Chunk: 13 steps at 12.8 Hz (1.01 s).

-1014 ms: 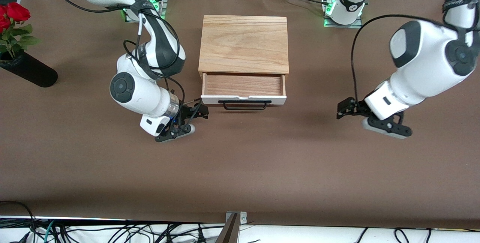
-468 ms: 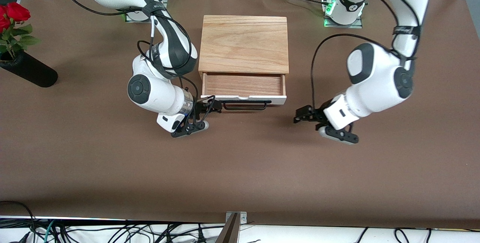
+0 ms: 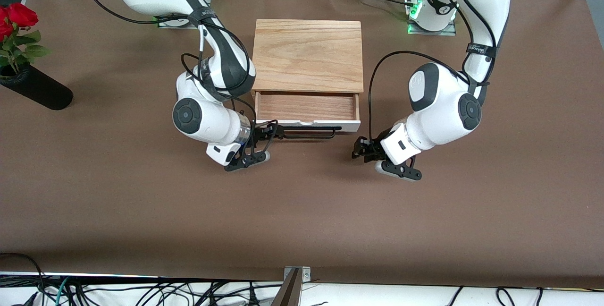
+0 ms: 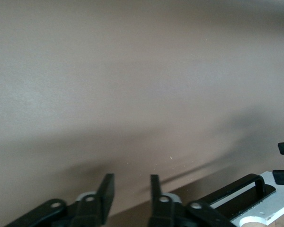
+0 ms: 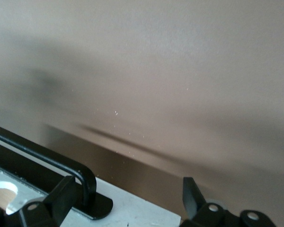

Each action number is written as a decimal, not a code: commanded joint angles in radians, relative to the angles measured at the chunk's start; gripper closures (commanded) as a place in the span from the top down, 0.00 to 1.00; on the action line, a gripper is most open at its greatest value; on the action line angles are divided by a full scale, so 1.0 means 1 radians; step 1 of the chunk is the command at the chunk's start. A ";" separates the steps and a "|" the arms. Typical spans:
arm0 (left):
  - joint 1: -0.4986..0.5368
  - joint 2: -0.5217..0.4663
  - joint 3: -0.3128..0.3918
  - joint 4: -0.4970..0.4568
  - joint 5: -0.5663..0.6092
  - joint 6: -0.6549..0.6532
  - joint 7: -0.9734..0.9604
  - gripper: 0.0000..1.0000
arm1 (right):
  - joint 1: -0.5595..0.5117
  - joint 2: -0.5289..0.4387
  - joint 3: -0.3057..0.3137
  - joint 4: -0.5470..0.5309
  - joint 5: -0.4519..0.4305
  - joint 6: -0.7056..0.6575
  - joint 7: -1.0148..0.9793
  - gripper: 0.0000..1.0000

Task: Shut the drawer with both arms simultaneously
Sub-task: 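Bring both grippers against the white drawer front beside the handle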

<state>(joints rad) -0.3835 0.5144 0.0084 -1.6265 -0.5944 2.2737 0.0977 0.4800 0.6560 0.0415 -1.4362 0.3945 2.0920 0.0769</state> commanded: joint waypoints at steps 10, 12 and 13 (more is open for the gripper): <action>-0.003 -0.057 -0.090 -0.171 -0.039 -0.048 -0.016 1.00 | 0.011 0.013 0.000 0.025 0.021 -0.093 0.007 1.00; 0.003 -0.073 -0.106 -0.214 -0.041 -0.068 -0.019 1.00 | 0.014 0.013 0.000 0.023 0.021 -0.096 0.007 1.00; 0.009 -0.079 -0.116 -0.232 -0.041 -0.068 -0.033 1.00 | 0.014 0.013 0.000 0.025 0.021 -0.111 0.007 1.00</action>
<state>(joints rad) -0.3895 0.4960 -0.0808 -1.7620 -0.6149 2.2357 0.0605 0.4877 0.6586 0.0416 -1.4358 0.3961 2.0128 0.0769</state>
